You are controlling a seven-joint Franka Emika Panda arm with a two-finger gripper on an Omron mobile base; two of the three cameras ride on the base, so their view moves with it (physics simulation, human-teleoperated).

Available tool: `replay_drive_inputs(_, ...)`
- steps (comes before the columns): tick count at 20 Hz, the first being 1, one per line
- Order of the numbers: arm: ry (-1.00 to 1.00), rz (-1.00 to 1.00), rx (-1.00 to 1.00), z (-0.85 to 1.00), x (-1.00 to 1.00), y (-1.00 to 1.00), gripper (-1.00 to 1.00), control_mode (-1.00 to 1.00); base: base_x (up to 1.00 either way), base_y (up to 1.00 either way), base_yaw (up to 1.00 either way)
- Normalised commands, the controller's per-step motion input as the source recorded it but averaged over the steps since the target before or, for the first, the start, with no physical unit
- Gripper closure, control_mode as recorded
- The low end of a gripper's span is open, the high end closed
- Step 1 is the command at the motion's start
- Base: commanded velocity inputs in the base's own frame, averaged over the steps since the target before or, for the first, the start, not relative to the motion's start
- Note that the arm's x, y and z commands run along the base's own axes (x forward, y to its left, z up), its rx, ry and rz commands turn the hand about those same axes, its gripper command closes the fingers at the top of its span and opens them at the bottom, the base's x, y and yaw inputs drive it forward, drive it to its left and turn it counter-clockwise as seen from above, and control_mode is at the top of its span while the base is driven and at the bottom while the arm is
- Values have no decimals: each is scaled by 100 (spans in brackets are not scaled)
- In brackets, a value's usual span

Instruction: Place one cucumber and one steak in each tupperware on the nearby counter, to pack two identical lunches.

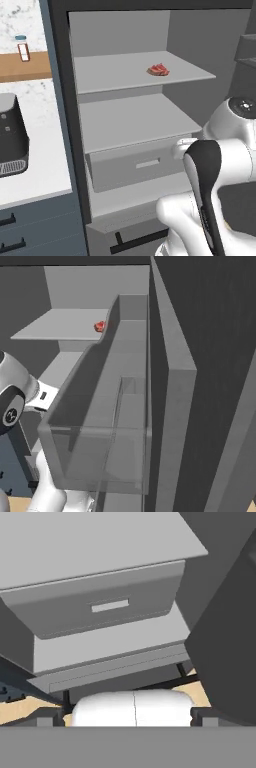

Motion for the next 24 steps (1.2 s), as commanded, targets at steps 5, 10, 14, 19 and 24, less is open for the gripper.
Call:
replay_drive_inputs(5, -2, -11, 0, 80, 22, -18, -100, -100, 0, 0, 0)
replay_drive_inputs(10, -3, -1, 0, 73, 29, -11, -100, -100, 0, 0, 0)
replay_drive_inputs(14, 0, 0, 0, 15, 65, 0, -100, -100, 0, 0, 0)
replay_drive_inputs(19, 1, 0, 0, 0, 97, 1, -100, -100, 0, 0, 0)
replay_drive_inputs(24, -14, 0, -9, 0, 88, 0, -100, -100, 0, 0, 0)
